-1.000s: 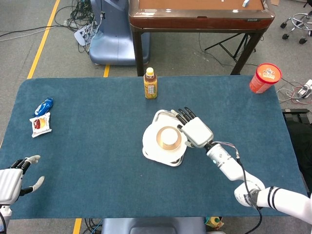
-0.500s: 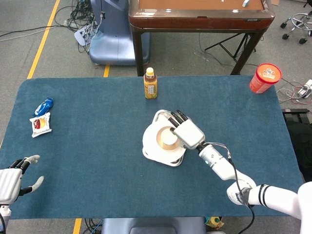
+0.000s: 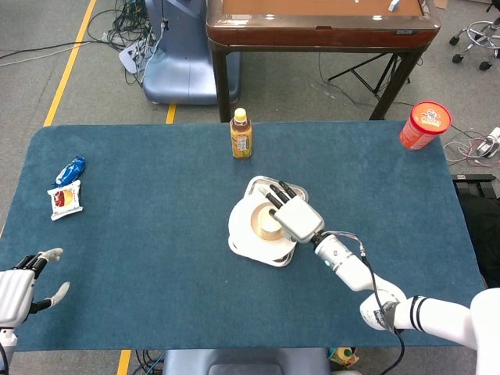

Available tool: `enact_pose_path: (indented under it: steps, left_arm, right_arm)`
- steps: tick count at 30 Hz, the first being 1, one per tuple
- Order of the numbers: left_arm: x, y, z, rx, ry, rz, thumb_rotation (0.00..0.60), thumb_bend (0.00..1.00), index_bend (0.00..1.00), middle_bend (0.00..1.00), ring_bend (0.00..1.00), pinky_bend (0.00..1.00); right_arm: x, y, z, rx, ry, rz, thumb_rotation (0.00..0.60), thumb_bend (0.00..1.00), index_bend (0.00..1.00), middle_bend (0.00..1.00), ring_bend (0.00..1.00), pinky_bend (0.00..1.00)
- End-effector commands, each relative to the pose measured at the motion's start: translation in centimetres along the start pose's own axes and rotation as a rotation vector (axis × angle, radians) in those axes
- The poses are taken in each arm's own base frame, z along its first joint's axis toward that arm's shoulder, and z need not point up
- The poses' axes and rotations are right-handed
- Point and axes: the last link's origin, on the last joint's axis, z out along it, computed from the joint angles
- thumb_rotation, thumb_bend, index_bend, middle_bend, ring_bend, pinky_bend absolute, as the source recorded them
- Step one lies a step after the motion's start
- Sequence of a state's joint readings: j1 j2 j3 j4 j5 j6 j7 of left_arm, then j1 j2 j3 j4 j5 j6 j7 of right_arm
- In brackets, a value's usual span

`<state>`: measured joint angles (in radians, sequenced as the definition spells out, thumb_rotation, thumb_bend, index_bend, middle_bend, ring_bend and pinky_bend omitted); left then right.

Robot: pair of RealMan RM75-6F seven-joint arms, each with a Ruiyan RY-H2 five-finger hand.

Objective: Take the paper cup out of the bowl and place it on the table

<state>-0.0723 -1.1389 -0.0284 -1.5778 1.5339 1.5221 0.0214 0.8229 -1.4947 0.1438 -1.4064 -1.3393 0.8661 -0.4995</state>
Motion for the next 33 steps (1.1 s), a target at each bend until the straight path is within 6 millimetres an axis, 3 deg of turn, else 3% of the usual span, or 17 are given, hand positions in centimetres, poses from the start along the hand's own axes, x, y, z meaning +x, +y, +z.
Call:
enact_pose_path:
  steps: [1, 17, 33]
  left_arm:
    - [0.1, -0.1, 0.0, 0.002, 0.002, -0.002, 0.600, 0.24, 0.27, 0.37, 0.34, 0.59]
    - [0.4, -0.2, 0.0, -0.001, 0.012, -0.015, 0.600, 0.24, 0.27, 0.37, 0.34, 0.59]
    - [0.5, -0.2, -0.1, 0.002, 0.014, -0.012, 0.600, 0.24, 0.27, 0.37, 0.34, 0.59]
  right_arm:
    - [-0.1, -0.2, 0.2, 0.003, -0.002, -0.001, 0.600, 0.35, 0.47, 0.01, 0.00, 0.00]
    - [-1.0, -0.4, 0.3, -0.005, -0.023, 0.018, 0.600, 0.41, 0.47, 0.01, 0.00, 0.00]
    - [-1.1, -0.6, 0.4, -0.007, -0.022, 0.020, 0.600, 0.46, 0.54, 0.01, 0.00, 0.00]
